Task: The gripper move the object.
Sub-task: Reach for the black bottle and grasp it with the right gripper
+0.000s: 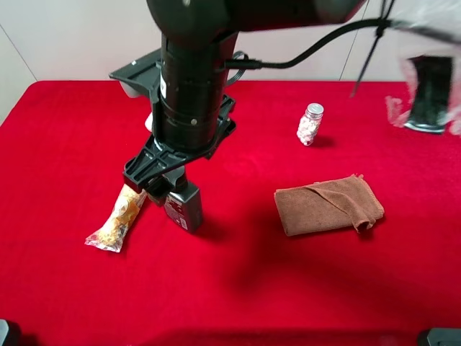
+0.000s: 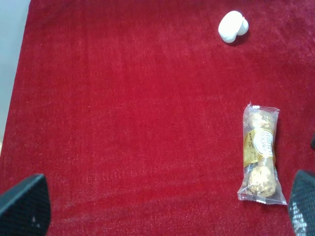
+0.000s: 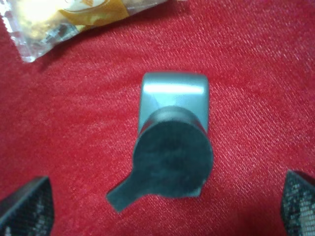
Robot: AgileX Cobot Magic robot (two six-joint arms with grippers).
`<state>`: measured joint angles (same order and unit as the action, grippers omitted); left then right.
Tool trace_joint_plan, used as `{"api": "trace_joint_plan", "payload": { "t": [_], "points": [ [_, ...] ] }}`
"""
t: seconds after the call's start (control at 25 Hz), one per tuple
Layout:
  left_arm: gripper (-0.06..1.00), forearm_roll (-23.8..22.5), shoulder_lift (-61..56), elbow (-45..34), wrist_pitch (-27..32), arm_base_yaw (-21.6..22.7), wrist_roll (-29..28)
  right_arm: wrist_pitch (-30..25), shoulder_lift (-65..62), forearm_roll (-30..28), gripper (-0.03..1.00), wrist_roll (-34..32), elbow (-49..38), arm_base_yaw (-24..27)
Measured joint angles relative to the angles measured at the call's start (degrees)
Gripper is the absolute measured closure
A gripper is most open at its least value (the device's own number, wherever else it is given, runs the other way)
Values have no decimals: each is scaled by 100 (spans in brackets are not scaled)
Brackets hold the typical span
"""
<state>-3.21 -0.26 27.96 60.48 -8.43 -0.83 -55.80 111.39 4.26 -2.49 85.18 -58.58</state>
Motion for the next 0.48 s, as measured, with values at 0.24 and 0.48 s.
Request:
{"api": "trace_joint_plan", "payload": {
  "t": [0.24, 0.48],
  "points": [
    [-2, 0, 0, 0, 0, 0, 0, 289, 311, -121, 28, 0, 0, 0],
    [-2, 0, 0, 0, 0, 0, 0, 445, 633, -258, 28, 0, 0, 0]
  ]
}}
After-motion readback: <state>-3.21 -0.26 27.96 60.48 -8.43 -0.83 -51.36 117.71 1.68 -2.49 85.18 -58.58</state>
